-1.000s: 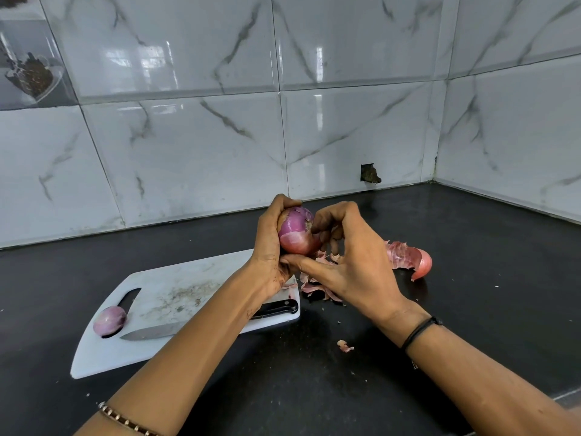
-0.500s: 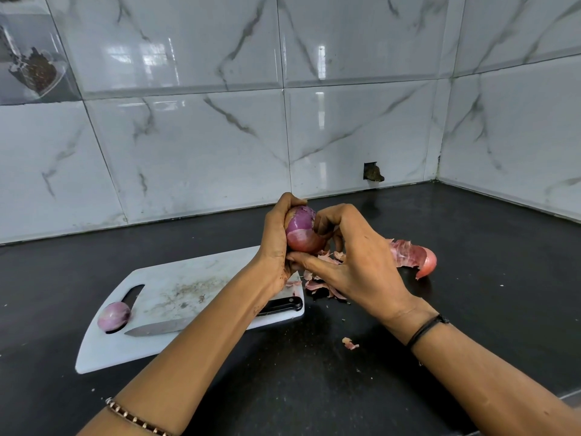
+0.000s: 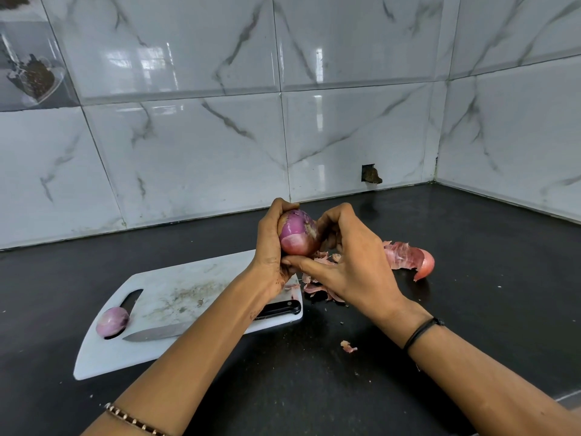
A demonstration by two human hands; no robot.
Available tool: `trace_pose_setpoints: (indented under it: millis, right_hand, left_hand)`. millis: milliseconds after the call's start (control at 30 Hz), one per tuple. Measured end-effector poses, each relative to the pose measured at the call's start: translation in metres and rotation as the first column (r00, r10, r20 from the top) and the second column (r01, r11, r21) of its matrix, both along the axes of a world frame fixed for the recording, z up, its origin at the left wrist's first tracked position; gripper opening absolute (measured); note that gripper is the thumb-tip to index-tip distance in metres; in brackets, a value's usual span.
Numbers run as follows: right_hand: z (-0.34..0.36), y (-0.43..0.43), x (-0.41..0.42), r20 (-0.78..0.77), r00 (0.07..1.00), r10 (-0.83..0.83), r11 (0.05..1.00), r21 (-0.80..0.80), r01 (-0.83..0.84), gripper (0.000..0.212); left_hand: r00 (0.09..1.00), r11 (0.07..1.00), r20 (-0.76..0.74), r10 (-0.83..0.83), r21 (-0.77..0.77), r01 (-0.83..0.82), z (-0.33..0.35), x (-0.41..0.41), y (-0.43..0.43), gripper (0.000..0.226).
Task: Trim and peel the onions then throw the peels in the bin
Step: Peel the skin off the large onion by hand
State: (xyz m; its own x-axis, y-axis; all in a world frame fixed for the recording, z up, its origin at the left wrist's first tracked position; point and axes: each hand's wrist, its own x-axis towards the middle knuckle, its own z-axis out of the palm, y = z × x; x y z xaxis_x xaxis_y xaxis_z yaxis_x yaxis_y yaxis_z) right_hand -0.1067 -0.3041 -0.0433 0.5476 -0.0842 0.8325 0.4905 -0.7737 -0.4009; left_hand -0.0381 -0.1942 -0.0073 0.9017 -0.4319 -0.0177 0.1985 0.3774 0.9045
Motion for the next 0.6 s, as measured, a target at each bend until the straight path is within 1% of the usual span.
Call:
trace_pose_setpoints:
  millis: [200,333,467,600]
  right_hand:
    - [0.0024,-0.0013,-0.0014,0.002,1.000,-0.008,1.000,-0.017,0.009,0.058]
    - [0.0025,-0.0014,0.0005,0.010,1.000,0.007,0.999,-0.053,-0.006,0.050]
    - [0.0026,-0.0005,-0.0001,0.023,0.997,0.070,0.997,0.018,-0.071,0.047]
    - [0.0025,-0.0004,-0.0018,0.007,0.995,0.096,0.990,0.101,-0.096,0.055]
  left_hand:
    - [1.000,0.999,0.002,-0.026,-0.025,0.027,-0.0016,0.0013,0.0018,0.026]
    - [1.000,1.000,0.005,-0.017,-0.007,0.017,-0.0025,0.0003,0.0017,0.027]
    - [1.000,1.000,0.017,-0.017,-0.001,0.017,-0.0031,0.0004,0.0013,0.030]
    - [0.999,1.000,0.043,-0.012,-0.019,0.013,-0.0038,0.0000,-0.0001,0.030]
